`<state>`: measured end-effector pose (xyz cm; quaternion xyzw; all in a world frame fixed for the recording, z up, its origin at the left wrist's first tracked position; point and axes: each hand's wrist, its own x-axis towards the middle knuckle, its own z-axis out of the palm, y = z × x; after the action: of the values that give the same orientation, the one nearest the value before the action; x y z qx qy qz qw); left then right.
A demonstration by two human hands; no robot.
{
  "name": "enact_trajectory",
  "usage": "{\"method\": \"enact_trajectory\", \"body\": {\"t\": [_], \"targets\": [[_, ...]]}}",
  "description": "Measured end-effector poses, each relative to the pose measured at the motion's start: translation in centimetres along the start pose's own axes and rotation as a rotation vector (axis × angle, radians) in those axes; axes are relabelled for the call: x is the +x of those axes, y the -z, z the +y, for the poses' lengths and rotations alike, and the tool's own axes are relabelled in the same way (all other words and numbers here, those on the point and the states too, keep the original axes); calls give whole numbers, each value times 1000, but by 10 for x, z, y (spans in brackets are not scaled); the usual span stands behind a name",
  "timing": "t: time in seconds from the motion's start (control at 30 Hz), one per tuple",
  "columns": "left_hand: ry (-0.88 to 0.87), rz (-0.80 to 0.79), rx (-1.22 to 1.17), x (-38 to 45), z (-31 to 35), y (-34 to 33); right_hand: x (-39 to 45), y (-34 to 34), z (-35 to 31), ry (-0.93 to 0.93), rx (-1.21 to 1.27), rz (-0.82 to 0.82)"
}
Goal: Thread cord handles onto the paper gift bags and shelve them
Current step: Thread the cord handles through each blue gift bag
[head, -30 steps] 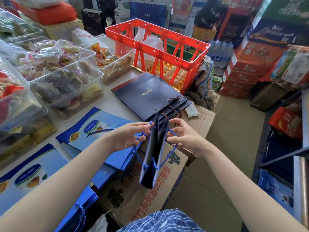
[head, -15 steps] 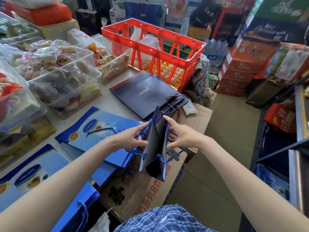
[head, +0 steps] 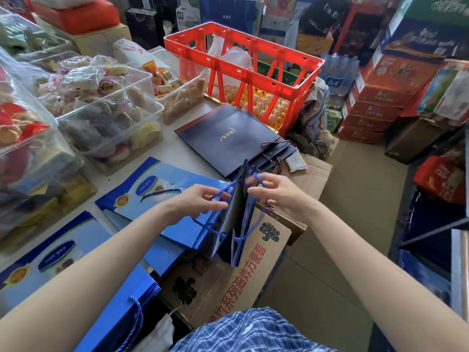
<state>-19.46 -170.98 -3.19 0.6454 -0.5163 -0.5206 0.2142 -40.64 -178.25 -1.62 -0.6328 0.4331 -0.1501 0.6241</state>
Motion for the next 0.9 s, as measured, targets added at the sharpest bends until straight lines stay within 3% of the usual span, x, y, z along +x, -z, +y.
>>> {"method": "enact_trajectory", "body": {"t": [0.07,0.1,0.27,0.47,0.63,0.7,0.77,0.83,0.9], "targets": [[-31,25,7,4,4,-7,-2,-5,1,1,378,-151],[-41,58,32,6,6,-10,-3,-9,3,2,365,-174],[-23,223,298,17,3,-11,-1,-5,8,86,-546,-66],[-32,235,668,12,-5,9,6,9,-5,26,-840,-46],[-62,239,807,8,-5,16,8,10,-12,-9,-925,-18],[-43,245,706,7,-1,15,10,5,-10,-20,-907,30],[-28,220,328,3,9,11,11,-2,-6,-43,-838,71],[-17,115,-112,-2,23,8,10,-9,-3,-61,-605,52],[-12,-18,-361,-7,33,9,7,-15,-6,-79,-340,-10]]}}
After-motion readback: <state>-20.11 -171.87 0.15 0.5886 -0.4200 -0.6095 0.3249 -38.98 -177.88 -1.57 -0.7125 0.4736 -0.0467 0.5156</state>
